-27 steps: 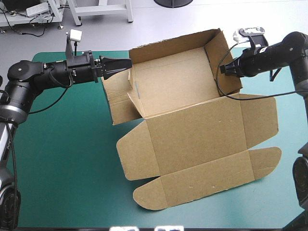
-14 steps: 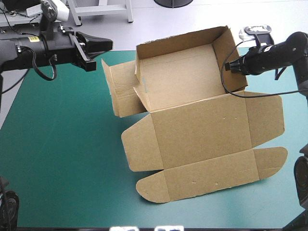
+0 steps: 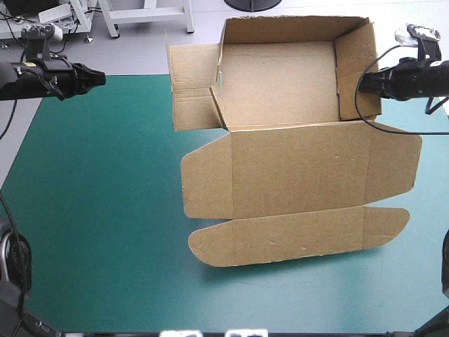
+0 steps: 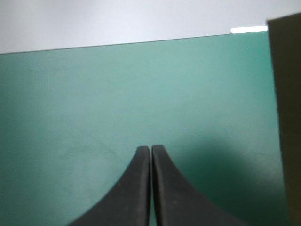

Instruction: Fold the box

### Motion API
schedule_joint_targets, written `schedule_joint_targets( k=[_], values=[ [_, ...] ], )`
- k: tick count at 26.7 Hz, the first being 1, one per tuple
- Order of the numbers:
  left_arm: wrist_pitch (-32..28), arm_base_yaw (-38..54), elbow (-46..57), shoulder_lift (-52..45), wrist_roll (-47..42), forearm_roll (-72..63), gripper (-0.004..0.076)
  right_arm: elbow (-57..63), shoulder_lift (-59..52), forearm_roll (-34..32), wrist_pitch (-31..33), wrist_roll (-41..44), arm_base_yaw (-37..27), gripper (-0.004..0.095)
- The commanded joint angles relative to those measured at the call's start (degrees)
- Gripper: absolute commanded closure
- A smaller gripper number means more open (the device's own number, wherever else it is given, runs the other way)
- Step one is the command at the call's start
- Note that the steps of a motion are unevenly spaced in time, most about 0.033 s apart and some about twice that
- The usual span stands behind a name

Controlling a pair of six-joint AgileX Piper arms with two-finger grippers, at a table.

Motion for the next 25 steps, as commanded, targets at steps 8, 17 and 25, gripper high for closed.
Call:
schedule_joint_targets(
  k=[8, 17, 25],
  values=[
    [0.5, -0.8, 15.3, 3.2, 17.5, -30.3, 0.0729, -2.0, -2.5, 12.4, 0.0, -2.3, 0.2, 0.0929],
    [3.4, -8.9, 15.4, 4.2, 21.8, -42.3, 0.0729, -2.0, -2.5, 9.4, 0.3, -2.5, 3.3, 0.0929],
    [9.0, -12.5, 15.3, 3.5, 20.9, -48.6, 0.0729, -2.0, -2.5, 5.6, -0.2, -1.7, 3.7, 0.0929]
  ],
)
